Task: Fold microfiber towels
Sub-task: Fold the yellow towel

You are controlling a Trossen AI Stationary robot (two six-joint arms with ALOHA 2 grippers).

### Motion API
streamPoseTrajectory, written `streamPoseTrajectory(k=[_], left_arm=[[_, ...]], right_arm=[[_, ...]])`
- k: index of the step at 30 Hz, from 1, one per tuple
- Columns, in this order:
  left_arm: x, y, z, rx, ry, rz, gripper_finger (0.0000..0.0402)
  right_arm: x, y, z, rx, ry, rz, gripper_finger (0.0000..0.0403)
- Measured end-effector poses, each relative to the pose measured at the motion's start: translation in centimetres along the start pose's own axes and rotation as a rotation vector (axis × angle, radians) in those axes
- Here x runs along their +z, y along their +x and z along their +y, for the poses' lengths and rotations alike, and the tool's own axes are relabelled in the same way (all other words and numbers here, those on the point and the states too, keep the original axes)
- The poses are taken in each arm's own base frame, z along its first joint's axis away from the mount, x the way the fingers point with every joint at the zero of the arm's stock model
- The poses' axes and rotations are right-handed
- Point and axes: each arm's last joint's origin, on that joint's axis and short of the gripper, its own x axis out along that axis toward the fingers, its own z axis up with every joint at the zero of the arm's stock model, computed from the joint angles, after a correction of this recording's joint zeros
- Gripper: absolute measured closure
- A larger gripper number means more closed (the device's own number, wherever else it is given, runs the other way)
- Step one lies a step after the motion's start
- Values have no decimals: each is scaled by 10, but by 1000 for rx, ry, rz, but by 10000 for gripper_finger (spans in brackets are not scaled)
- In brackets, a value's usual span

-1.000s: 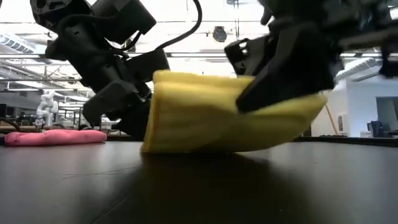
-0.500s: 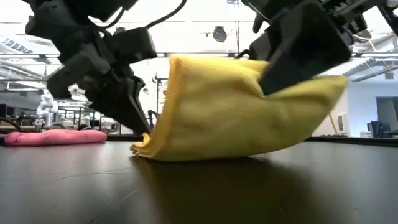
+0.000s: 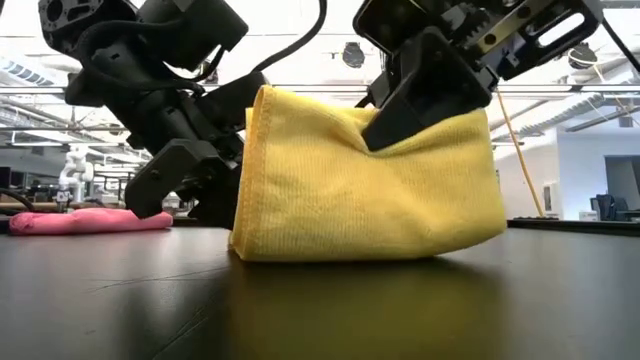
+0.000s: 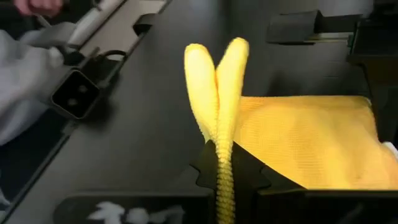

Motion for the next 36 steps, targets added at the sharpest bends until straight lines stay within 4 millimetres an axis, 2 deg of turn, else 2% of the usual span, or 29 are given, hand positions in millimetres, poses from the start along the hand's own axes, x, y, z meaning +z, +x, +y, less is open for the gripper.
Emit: streamPoseTrajectory(k=[3,13,17,23,27,31,36], left_arm=[[1,0,0,-11,9,-8,376],[2,0,-4,-30,29,-28,376],[3,-9,-11,-40,74,-22,376],[12,-42,-9,42,64,18,376],[14,-56,-8,67,-14,29,376],[8,-53,-9,30,-52,74,376],[-7,-36,-16,-7,-49,133,376]], right_arm=[[2,-3,-9,22,15,-10,394],[0,-12,-47,-62,85,-18,394],[-6,-9,-58,-83,110,4,394],[-11,-6,-63,-91,130,24,394],[-10,-5,-61,-83,99,16,394],[-9,-5,-59,-53,64,6,394],[-7,-3,-60,-53,33,-22,394]])
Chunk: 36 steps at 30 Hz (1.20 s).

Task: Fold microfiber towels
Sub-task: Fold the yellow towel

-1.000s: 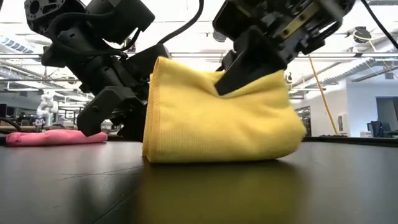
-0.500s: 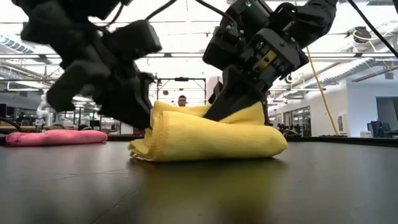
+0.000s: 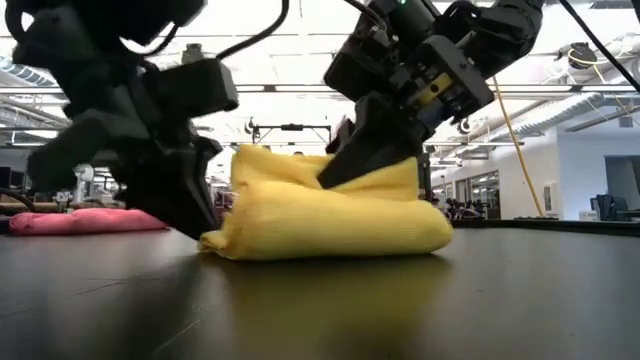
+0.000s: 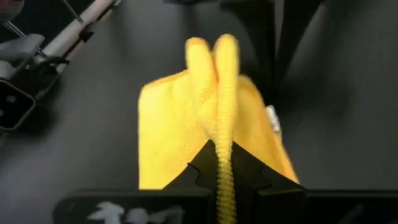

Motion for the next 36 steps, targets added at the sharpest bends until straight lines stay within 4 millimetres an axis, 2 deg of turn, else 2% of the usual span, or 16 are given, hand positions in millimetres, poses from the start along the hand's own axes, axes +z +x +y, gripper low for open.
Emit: streamPoseTrajectory(k=[9,17,21,28,32,36], left_arm=[[6,20,-1,20,26,-99,376],[11,23,9,70,34,-134,376],[12,13,11,71,27,-121,376],[18,-21,12,76,-46,-128,376],[25,-37,8,42,-89,-190,376],[30,-45,0,3,-89,-252,376]], right_arm=[[-9,12,-4,27,-68,-4,394],[-7,12,-4,25,-96,-20,394],[-7,12,-4,23,-97,-21,394],[-5,12,-4,21,-136,-47,387],[-2,12,-4,20,-148,-72,361],[-1,12,-4,19,-171,-83,316]])
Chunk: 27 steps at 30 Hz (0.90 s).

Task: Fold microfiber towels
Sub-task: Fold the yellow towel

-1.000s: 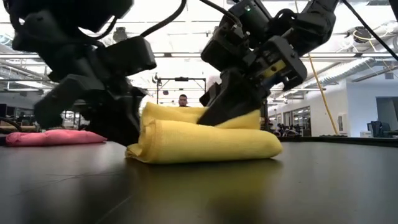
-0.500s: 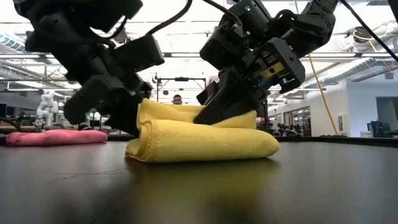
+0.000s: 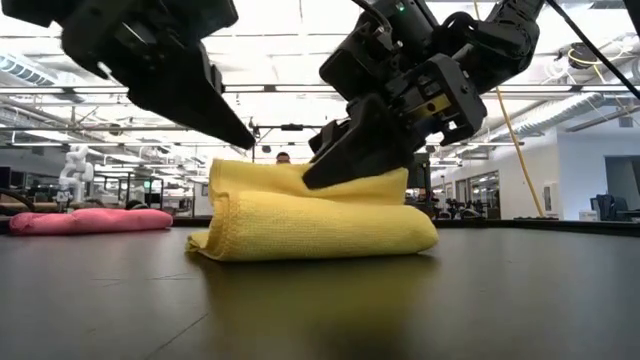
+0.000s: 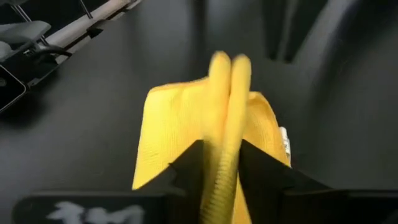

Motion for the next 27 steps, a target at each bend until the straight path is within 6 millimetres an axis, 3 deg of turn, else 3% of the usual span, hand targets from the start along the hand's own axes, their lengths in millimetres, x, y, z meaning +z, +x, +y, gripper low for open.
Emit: streamPoseTrajectory(k=[7,12,19,23,27], left_arm=[[4,-3,-11,-48,-9,-68,376],[7,-7,-19,-82,-12,-112,376],[9,2,-27,-127,0,-179,376],[5,19,-28,-141,8,-205,376],[0,32,-21,-115,-32,-186,376]], right_arm=[[9,-3,-2,-89,-45,-57,231],[26,-20,-1,-221,-48,-65,217],[37,-48,26,-164,-42,49,253],[21,-58,40,-138,-28,84,288],[-4,-62,38,-155,38,50,330]])
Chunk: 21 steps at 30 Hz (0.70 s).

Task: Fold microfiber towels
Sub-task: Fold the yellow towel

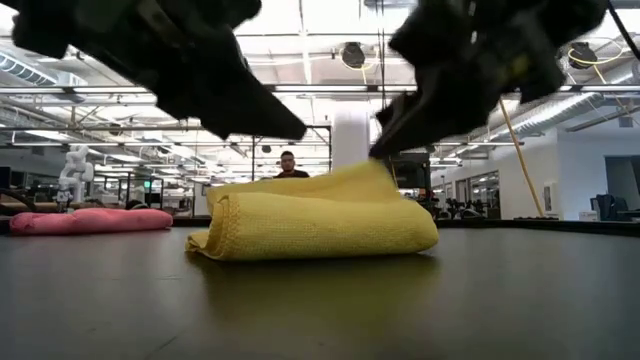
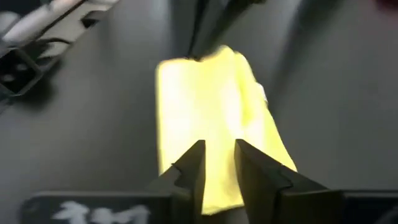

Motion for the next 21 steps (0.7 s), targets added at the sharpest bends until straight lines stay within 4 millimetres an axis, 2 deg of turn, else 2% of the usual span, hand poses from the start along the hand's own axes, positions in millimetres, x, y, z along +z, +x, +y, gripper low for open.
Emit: streamPoseTrajectory(k=[4,7,10,13,16,21], left_arm=[[-4,3,7,12,-106,48,376],[-6,2,4,7,-171,64,376],[-8,0,-1,-7,-205,74,376],[-9,-1,-4,-13,-234,76,376],[-13,-1,-5,-2,-262,108,376],[-31,-3,-3,69,-319,255,376]], right_arm=[[-23,12,-14,-38,69,-96,372],[-36,31,-22,-49,78,-110,397],[-46,51,-27,-57,82,-94,397],[-46,62,-31,-63,70,-110,394],[-44,61,-31,-64,67,-109,396],[-34,46,-28,-68,69,-110,402]])
